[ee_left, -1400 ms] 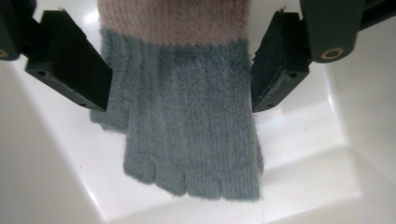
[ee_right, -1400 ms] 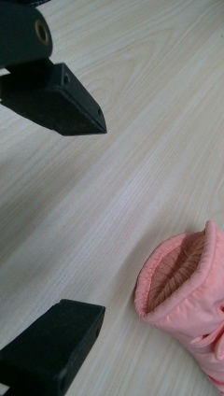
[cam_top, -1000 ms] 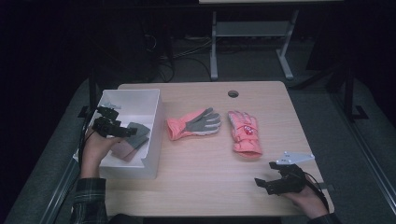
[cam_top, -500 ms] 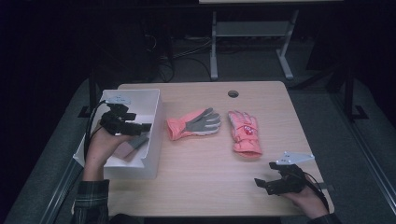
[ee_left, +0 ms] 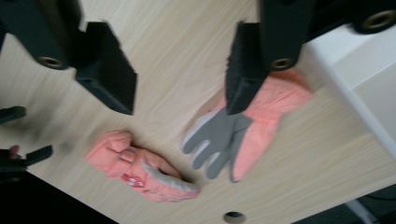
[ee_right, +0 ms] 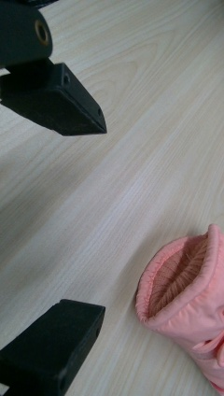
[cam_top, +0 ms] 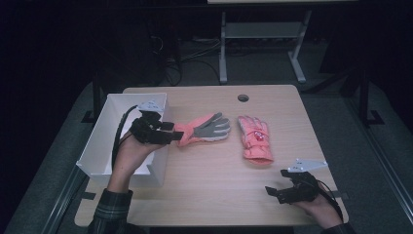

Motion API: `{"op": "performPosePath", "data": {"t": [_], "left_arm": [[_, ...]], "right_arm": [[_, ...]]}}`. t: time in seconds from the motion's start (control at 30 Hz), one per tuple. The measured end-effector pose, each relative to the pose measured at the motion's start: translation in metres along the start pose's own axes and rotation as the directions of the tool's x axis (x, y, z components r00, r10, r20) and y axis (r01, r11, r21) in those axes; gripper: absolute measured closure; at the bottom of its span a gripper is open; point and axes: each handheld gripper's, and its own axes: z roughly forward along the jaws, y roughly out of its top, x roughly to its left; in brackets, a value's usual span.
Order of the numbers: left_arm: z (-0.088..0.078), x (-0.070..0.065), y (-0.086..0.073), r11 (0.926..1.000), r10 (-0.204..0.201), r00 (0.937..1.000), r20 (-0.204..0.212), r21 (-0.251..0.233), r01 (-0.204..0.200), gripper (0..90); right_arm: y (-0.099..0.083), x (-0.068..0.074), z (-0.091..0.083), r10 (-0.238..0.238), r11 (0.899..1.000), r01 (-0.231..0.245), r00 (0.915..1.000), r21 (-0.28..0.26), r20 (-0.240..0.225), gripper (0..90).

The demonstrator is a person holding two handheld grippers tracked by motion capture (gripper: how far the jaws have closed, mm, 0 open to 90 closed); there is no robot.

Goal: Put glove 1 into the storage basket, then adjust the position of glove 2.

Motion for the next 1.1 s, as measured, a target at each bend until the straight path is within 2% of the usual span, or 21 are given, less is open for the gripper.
{"op": "performPosePath", "data": {"t": [0.2,0.3,0.33,0.4,0.47,0.57,0.73,0.93,1.1], "left_arm": [[0.023,-0.015,0.007,0.9982,0.046,0.9989,0.006,0.039,-0.046,67.8],[0.038,-0.023,0.01,0.9963,0.058,0.9982,0.014,0.062,-0.058,86.5],[0.042,-0.025,0.01,0.9961,0.058,0.9982,0.014,0.065,-0.059,89.6],[0.054,-0.03,0.012,0.9928,0.072,0.9974,0.005,0.095,-0.072,89.7],[0.062,-0.033,0.014,0.9928,0.069,0.9976,0.011,0.097,-0.069,89.7],[0.073,-0.036,0.016,0.9905,0.087,0.9962,-0.01,0.108,-0.085,89.6],[0.097,-0.036,0.018,0.9886,0.085,0.9963,-0.014,0.126,-0.083,89.6],[0.118,-0.022,0.018,0.9869,0.086,0.9942,-0.064,0.143,-0.076,89.7],[0.141,-0.005,0.016,0.9884,0.058,0.9922,-0.11,0.146,-0.042,89.7]], "right_arm": [[-0.001,0.0,-0.001,0.0,1.0,0.0,1.0,0.001,-0.001,10.3],[0.0,0.001,0.0,-0.008,1.0,0.008,1.0,-0.002,-0.002,10.3],[0.0,0.001,0.0,-0.006,1.0,0.006,1.0,0.0,-0.001,10.3],[-0.001,0.002,0.0,-0.006,1.0,0.006,1.0,0.002,-0.001,10.3],[-0.001,0.001,-0.001,-0.004,1.0,0.004,1.0,0.002,-0.001,10.3],[-0.001,0.001,0.0,-0.007,1.0,0.007,1.0,0.001,-0.001,10.4],[-0.001,0.002,0.0,-0.007,1.0,0.007,1.0,0.009,-0.002,11.6],[-0.001,0.004,0.001,-0.018,1.0,0.018,0.9998,0.008,-0.006,11.6],[-0.001,0.003,0.002,-0.017,1.0,0.017,0.9998,0.01,-0.006,11.6]]}}
